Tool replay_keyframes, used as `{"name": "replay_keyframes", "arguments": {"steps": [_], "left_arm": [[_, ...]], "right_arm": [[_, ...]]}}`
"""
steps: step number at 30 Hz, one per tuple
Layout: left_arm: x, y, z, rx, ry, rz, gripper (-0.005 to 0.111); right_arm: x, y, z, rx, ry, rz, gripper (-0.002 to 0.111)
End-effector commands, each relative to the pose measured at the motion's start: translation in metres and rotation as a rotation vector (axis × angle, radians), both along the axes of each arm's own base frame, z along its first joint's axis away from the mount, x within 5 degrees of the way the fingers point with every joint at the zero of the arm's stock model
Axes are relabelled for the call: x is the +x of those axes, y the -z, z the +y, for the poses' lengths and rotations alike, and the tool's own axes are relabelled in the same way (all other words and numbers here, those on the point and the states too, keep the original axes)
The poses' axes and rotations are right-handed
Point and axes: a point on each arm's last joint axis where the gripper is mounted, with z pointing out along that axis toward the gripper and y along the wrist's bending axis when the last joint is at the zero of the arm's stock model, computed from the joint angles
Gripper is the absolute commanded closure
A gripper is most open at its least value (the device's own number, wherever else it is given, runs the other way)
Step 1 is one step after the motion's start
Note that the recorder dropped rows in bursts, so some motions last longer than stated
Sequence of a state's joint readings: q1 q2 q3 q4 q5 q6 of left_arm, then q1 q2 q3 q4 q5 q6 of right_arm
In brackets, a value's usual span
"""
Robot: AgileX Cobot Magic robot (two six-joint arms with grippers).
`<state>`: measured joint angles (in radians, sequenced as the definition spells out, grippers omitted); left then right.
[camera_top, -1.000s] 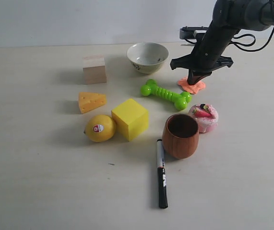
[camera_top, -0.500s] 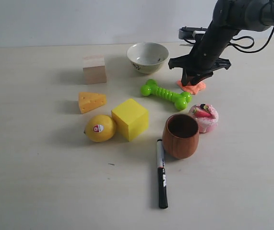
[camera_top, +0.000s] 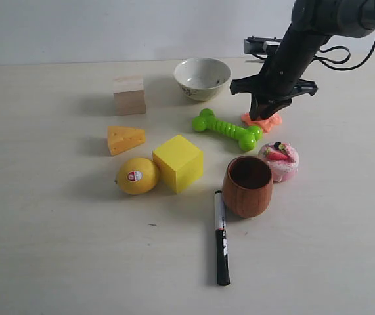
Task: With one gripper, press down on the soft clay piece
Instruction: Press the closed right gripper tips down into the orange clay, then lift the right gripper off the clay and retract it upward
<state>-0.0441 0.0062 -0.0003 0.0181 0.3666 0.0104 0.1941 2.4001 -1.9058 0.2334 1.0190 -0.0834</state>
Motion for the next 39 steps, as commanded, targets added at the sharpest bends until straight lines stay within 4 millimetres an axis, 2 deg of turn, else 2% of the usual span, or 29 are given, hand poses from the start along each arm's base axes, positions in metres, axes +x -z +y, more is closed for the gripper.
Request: {"name": "replay_keyframes", "arguments": {"steps": [1, 5, 12, 23, 26, 31, 35, 39], "left_arm": [[0.0, -0.001, 0.0, -0.004, 0.004, -0.013, 0.107], [0.0, -0.001, 0.0, -0.004, 0.004, -0.013, 0.107], [0.0, -0.001, 0.0, -0.004, 0.004, -0.013, 0.107], [0.0, -0.001, 0.0, -0.004, 0.004, -0.013, 0.107], [0.0, -0.001, 0.0, -0.004, 0.004, -0.013, 0.107], [0.0, -0.001, 0.0, -0.004, 0.004, -0.013, 0.107], [0.0, -0.001, 0.0, -0.004, 0.004, -0.013, 0.107], [0.0, -0.001, 0.0, -0.004, 0.004, -0.013, 0.107]], "right_arm": [[0.003, -0.017, 0.002, 0.009, 0.0, -0.078, 0.087], [0.006, -0.02, 0.002, 0.013, 0.007, -0.114, 0.088], [0.012, -0.022, 0.002, 0.015, 0.006, -0.182, 0.108], [0.013, -0.022, 0.002, 0.008, 0.004, -0.193, 0.108], [0.011, -0.027, 0.001, 0.007, -0.008, -0.193, 0.108], [0.009, -0.056, 0.001, 0.017, -0.032, -0.257, 0.108], [-0.003, -0.095, 0.001, 0.077, -0.008, -0.421, 0.108], [-0.038, -0.137, -0.008, 0.131, 0.07, -0.619, 0.108]]}}
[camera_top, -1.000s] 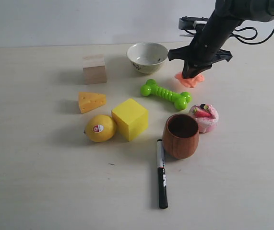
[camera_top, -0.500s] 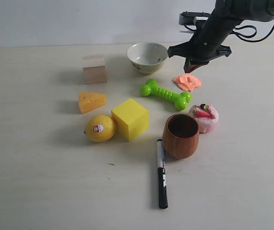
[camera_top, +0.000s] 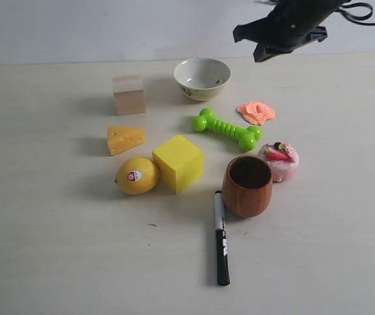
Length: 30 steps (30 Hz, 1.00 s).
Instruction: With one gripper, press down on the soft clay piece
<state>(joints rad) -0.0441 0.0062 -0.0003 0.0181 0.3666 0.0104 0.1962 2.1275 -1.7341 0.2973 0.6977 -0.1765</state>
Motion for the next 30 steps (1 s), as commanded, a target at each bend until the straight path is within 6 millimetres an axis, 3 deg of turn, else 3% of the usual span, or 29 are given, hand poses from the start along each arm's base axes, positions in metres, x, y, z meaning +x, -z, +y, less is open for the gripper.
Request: {"name": "replay_keyframes", "arguments": {"steps": [1, 9, 13, 20, 30], "left_arm": [[0.0, -0.001, 0.0, -0.004, 0.004, -0.013, 0.107], [0.0, -0.001, 0.0, -0.004, 0.004, -0.013, 0.107], [0.0, -0.001, 0.0, -0.004, 0.004, -0.013, 0.107], [0.0, -0.001, 0.0, -0.004, 0.004, -0.013, 0.107], [0.0, -0.001, 0.0, -0.004, 0.004, -0.013, 0.107]], "right_arm": [[-0.041, -0.05, -0.01, 0.075, 0.069, -0.241, 0.108], [-0.154, -0.094, -0.035, 0.138, 0.122, -0.396, 0.108], [-0.199, -0.115, -0.043, 0.163, 0.116, -0.462, 0.108], [-0.265, -0.157, -0.047, 0.273, 0.069, -0.491, 0.108], [-0.327, -0.199, -0.06, 0.32, 0.048, -0.722, 0.108]]}}
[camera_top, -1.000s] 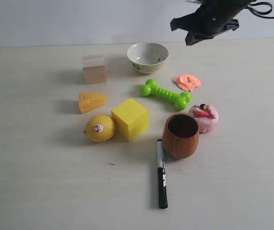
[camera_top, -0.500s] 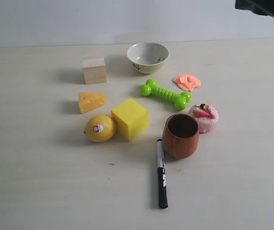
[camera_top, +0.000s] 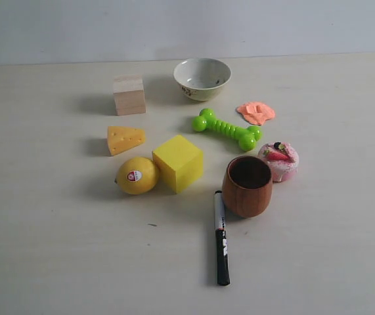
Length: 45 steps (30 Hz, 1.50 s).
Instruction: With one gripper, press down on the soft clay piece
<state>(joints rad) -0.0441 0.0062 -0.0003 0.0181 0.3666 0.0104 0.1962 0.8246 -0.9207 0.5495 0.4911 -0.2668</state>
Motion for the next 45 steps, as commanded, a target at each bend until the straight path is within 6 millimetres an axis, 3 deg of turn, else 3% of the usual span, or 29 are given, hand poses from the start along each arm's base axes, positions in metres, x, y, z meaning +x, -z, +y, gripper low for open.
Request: {"name": "replay_keyframes", "arguments": {"steps": [1, 7, 14, 20, 29, 33, 45], "left_arm": [[0.0, -0.001, 0.0, -0.004, 0.004, -0.013, 0.107], [0.0, -0.001, 0.0, -0.004, 0.004, -0.013, 0.107], [0.0, -0.001, 0.0, -0.004, 0.004, -0.013, 0.107], [0.0, -0.001, 0.0, -0.004, 0.004, -0.013, 0.107], [0.0, -0.001, 0.0, -0.004, 0.004, -0.013, 0.107], [0.0, -0.001, 0.0, -0.004, 0.004, -0.013, 0.107], [0.0, -0.001, 0.0, -0.004, 0.004, -0.013, 0.107]], "right_arm": [[-0.024, -0.013, -0.007, -0.002, 0.016, -0.108, 0.108], [-0.056, -0.021, -0.02, -0.151, 0.06, -0.219, 0.108], [-0.073, -0.014, -0.042, -0.222, 0.265, -0.171, 0.108], [-0.079, 0.024, -0.055, -0.263, 0.426, -0.147, 0.108], [-0.098, 0.097, -0.053, -0.244, 0.425, -0.199, 0.108], [-0.107, 0.111, -0.049, -0.234, 0.37, -0.237, 0.108], [-0.094, 0.154, -0.053, -0.187, 0.422, -0.227, 0.108]]}}
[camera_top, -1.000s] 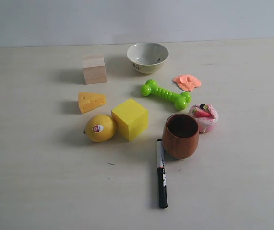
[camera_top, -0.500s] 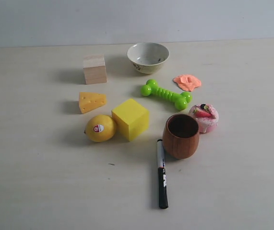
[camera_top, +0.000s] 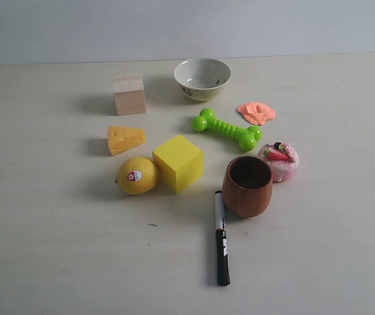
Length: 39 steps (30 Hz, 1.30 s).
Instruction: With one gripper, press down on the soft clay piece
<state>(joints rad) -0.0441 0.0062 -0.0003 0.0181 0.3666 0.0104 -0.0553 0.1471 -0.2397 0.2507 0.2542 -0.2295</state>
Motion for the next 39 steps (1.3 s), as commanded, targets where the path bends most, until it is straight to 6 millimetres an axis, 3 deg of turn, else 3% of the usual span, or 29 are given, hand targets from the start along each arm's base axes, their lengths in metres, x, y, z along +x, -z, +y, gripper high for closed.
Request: {"name": "replay_keyframes", "arguments": {"steps": [1, 9, 18, 39], "left_arm": [[0.0, -0.001, 0.0, -0.004, 0.004, -0.013, 0.107], [0.0, -0.001, 0.0, -0.004, 0.004, -0.013, 0.107], [0.0, -0.001, 0.0, -0.004, 0.004, -0.013, 0.107], [0.0, -0.001, 0.0, -0.004, 0.004, -0.013, 0.107]], "right_arm": [[0.004, 0.021, -0.002, 0.052, 0.022, -0.002, 0.108], [0.004, 0.063, -0.004, 0.04, 0.042, 0.032, 0.108], [-0.001, 0.069, -0.005, -0.045, 0.047, 0.071, 0.108], [-0.004, 0.079, -0.008, -0.043, 0.102, 0.179, 0.108]]}}
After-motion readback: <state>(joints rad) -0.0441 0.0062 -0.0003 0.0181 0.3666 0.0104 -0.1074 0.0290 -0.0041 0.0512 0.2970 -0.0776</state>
